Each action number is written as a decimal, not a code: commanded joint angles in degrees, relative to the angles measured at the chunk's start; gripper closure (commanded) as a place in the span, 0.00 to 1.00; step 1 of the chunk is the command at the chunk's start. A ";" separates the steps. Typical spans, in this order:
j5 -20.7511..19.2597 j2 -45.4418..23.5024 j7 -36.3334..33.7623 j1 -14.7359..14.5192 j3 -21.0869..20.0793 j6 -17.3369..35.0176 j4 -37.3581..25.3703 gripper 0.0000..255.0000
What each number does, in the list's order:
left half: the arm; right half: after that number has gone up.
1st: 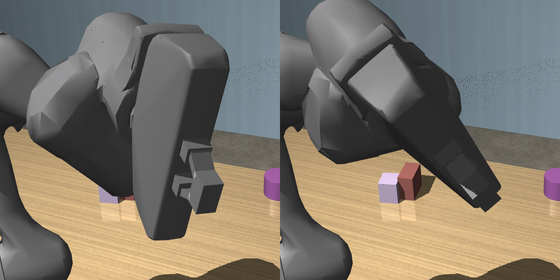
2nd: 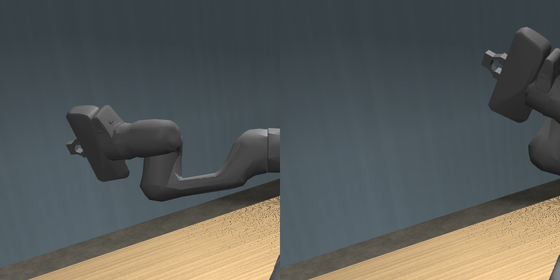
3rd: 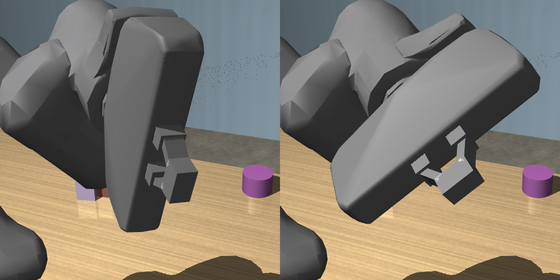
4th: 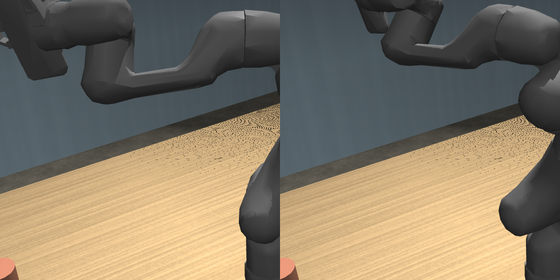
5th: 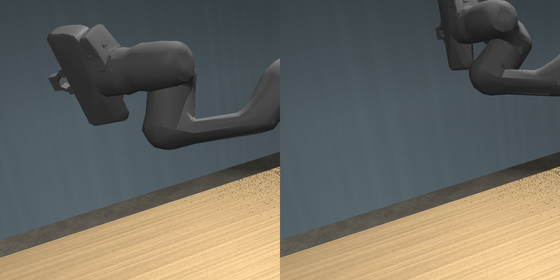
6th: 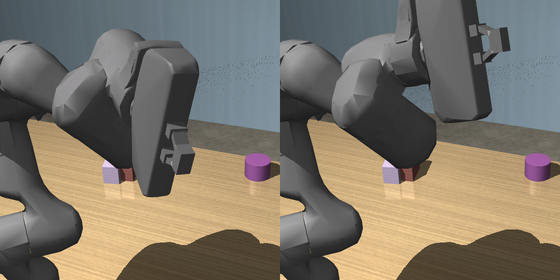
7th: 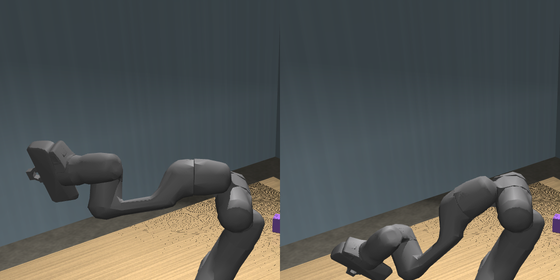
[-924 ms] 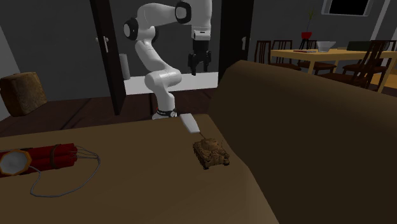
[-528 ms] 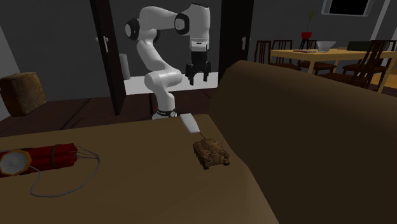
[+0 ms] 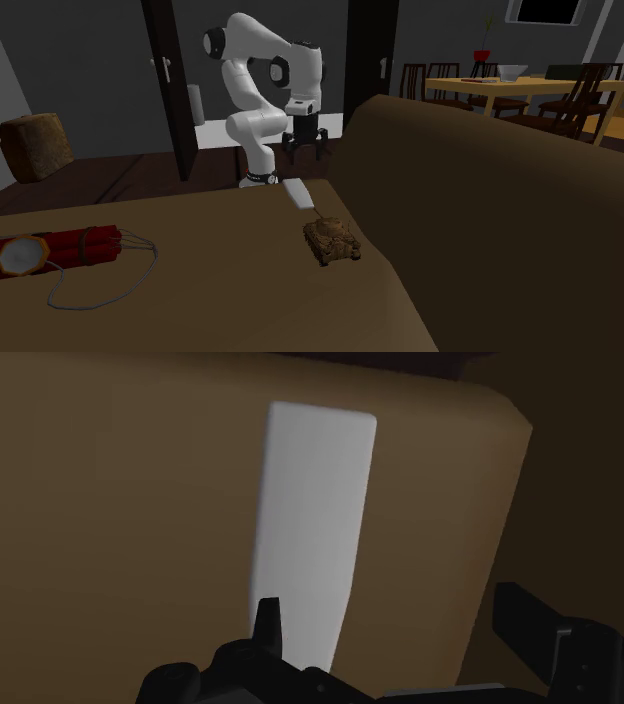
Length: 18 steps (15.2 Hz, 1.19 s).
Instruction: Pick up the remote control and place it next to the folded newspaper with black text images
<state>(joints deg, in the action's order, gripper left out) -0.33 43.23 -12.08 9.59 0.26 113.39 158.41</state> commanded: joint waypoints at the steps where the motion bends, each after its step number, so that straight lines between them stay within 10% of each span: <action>1: -0.82 -1.78 -2.42 2.00 -0.02 4.79 2.14 0.00; 12: -2.82 -10.80 -6.21 5.79 0.24 21.13 8.42 0.00; 18: -2.82 -10.80 -6.21 5.79 0.24 21.13 8.42 0.00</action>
<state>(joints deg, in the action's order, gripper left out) -3.14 32.44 -18.29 15.38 0.50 134.48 166.81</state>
